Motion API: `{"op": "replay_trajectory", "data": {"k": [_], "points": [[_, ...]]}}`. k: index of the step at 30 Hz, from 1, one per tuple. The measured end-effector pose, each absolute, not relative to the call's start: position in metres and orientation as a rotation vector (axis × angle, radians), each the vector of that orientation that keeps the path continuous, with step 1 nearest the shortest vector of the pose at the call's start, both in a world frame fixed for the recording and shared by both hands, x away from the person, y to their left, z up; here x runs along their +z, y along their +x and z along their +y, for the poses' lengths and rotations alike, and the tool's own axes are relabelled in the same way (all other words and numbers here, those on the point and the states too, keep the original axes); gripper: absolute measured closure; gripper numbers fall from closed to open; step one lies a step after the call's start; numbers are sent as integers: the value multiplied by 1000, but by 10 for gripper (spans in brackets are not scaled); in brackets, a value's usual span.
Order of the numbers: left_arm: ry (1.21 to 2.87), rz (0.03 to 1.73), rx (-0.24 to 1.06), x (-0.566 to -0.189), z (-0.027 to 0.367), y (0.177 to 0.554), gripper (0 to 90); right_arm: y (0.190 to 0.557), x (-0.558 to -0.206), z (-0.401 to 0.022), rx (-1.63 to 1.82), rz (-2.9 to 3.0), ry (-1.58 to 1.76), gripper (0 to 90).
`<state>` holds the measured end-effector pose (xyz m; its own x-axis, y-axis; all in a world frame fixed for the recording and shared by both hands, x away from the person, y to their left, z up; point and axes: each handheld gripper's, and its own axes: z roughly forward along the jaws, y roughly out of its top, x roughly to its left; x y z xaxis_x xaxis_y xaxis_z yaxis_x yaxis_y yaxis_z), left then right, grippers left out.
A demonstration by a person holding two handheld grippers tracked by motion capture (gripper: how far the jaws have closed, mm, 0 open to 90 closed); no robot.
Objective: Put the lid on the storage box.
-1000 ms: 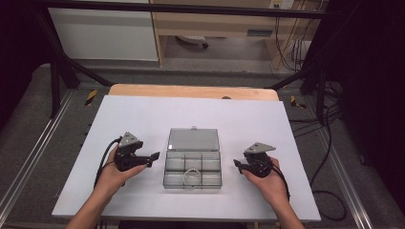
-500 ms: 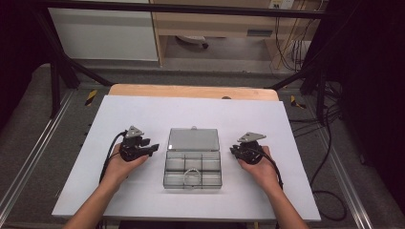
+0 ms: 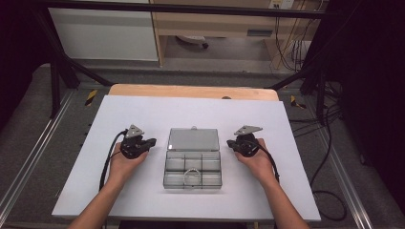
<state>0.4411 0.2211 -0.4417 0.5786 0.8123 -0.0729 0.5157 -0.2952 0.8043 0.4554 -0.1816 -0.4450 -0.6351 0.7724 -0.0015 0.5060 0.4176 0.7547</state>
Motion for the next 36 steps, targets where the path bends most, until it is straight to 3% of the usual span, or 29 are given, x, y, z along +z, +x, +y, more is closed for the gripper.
{"op": "replay_trajectory", "data": {"k": [17, 36], "points": [[2041, 1038, 330, -450, 199, 446, 900, 463, -453, -177, 1120, 2361, 1131, 900], [2064, 1033, 296, -455, 182, 458, 900, 471, -451, -162, 1127, 2402, 1108, 900]]}}
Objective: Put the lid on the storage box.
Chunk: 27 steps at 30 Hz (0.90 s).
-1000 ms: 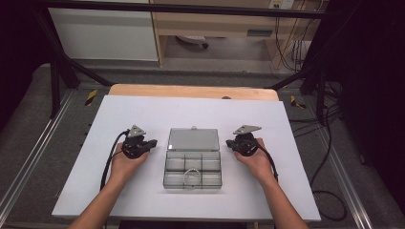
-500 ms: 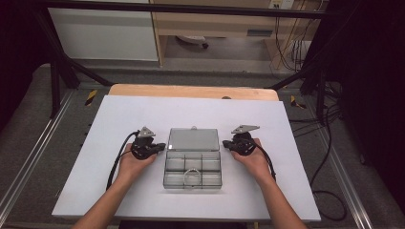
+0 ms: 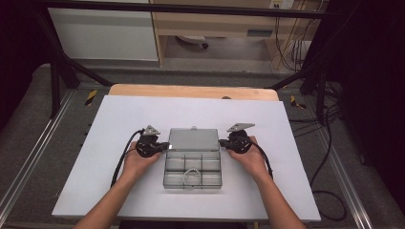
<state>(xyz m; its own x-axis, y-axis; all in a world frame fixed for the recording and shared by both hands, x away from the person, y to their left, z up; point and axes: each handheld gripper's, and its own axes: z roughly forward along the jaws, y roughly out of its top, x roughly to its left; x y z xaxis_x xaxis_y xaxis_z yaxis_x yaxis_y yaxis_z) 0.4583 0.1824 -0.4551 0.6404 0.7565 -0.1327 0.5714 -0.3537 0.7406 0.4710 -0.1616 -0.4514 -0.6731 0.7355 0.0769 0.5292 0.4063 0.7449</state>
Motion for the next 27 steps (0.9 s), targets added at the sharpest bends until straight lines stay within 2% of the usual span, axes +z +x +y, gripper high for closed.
{"op": "replay_trajectory", "data": {"k": [14, 27], "points": [[2048, 1022, 282, -455, 180, 466, 900, 476, -458, -160, 1197, 2401, 1116, 900], [2011, 1019, 284, -443, 181, 469, 900, 476, -443, -163, 1241, 2361, 1077, 900]]}}
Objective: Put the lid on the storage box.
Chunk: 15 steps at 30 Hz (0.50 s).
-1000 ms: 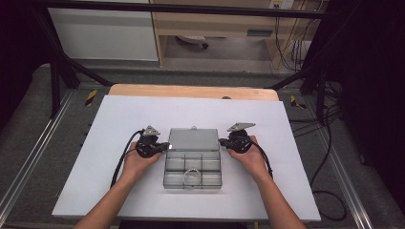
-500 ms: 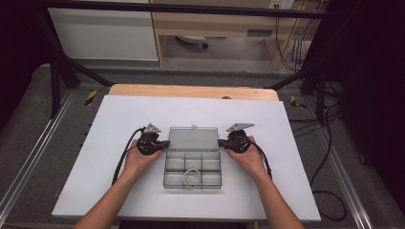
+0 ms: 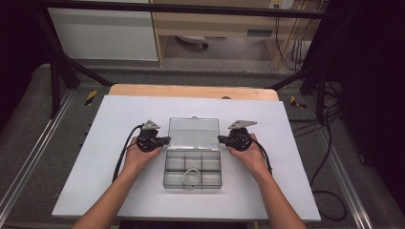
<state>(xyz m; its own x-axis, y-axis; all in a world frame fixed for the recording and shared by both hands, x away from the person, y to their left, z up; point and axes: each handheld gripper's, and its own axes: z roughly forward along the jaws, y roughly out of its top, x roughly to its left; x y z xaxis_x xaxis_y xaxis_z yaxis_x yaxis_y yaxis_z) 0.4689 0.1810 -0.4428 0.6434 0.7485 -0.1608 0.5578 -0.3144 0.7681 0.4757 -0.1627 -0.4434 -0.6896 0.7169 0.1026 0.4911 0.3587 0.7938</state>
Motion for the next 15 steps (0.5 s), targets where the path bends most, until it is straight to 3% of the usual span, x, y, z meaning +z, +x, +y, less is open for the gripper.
{"op": "replay_trajectory", "data": {"k": [15], "points": [[2001, 1006, 294, -434, 182, 466, 900, 472, -435, -164, 1284, 2332, 1044, 900]]}}
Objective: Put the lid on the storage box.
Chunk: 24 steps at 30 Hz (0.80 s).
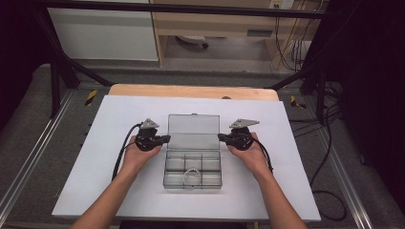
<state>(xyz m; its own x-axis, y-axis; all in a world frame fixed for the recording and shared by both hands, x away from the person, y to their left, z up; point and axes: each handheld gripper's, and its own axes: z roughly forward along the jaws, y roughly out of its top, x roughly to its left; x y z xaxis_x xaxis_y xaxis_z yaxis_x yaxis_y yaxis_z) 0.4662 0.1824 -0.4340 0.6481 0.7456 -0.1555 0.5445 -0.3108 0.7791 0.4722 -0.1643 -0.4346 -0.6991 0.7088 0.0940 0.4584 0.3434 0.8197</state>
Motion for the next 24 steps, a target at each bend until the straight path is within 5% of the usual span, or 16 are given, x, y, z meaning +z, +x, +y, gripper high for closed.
{"op": "replay_trajectory", "data": {"k": [24], "points": [[1982, 989, 312, -421, 182, 466, 900, 469, -423, -161, 1278, 2341, 1009, 900]]}}
